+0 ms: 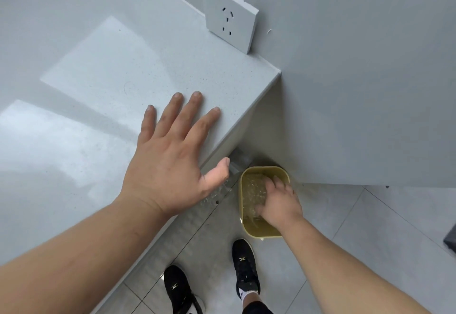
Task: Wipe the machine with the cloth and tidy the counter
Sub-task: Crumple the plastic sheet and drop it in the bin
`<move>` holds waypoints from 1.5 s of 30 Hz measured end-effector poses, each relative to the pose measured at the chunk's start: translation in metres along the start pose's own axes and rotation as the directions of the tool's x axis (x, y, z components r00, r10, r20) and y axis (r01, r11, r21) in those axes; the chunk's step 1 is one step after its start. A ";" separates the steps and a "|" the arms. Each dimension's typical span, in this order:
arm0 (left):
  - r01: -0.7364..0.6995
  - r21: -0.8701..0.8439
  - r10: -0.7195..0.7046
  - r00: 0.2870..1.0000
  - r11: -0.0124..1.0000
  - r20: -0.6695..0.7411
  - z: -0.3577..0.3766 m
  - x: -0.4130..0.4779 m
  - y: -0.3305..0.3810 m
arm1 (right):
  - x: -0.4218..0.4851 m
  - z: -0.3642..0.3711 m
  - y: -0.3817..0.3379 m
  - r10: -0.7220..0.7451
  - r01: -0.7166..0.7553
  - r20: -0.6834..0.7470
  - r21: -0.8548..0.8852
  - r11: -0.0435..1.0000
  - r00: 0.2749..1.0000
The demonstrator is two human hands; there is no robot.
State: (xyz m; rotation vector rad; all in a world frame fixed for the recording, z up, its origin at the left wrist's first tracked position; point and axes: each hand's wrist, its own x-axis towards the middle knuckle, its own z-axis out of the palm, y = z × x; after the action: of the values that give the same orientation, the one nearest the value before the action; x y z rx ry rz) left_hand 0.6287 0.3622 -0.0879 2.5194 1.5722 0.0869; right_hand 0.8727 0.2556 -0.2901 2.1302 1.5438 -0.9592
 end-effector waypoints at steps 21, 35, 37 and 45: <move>0.042 0.003 -0.041 0.988 0.999 0.149 -0.031 -0.001 0.013 | -0.130 -0.150 -0.006 -0.167 0.153 -0.259 -0.076 0.985 0.951; 0.061 -0.009 -0.060 0.998 0.998 0.028 -0.140 -0.002 0.042 | -0.188 -0.250 -0.022 -0.255 0.254 -0.461 -0.066 0.965 0.850; 0.064 0.004 -0.064 0.998 0.998 0.006 -0.156 -0.003 0.043 | -0.195 -0.261 -0.029 -0.272 0.274 -0.485 -0.068 0.959 0.831; 0.123 0.030 -0.120 0.989 0.992 -0.089 -0.222 -0.027 0.040 | -0.234 -0.315 -0.067 -0.380 0.372 -0.549 -0.131 0.919 0.745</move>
State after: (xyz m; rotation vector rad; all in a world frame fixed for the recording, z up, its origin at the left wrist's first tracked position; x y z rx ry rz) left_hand 0.6211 0.3456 0.1387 2.4705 1.7712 0.1559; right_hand 0.8688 0.3109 0.1043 2.2598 2.3298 -0.4080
